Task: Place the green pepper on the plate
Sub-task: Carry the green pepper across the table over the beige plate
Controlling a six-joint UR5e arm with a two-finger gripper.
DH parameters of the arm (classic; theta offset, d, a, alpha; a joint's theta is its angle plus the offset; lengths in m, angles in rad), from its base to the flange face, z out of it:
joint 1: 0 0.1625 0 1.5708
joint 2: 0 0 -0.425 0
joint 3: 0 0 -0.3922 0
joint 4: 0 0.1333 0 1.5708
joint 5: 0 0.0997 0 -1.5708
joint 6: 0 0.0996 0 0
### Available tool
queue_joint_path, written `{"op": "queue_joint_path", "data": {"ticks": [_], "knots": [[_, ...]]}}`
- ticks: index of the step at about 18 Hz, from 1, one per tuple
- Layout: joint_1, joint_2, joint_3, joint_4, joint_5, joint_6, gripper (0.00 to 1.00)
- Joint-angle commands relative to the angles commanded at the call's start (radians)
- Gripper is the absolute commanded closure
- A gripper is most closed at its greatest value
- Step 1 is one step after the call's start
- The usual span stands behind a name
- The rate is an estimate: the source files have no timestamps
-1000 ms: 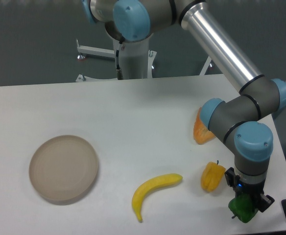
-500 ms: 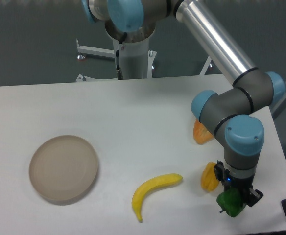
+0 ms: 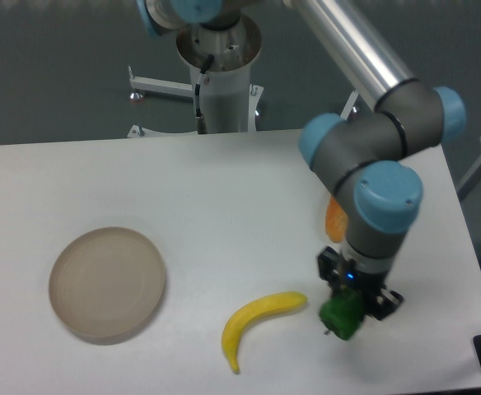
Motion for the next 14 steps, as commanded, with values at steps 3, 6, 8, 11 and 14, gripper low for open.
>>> {"op": "queue_joint_path", "data": {"ticks": [3,6,8,11,14], "knots": [[-0.069,0.049,-0.08,0.006,-0.02,-0.114,0.75],[-0.153,0.063,-0.112,0.008,-0.048,-0.274,0.75],[-0.204,0.068,-0.12,0.006,-0.052,-0.362,0.75],[-0.275,0.088,-0.182,0.015,-0.052,-0.463,0.75],[-0.341,0.103,-0.271,0.11,-0.045,-0.6,0.75]]}}
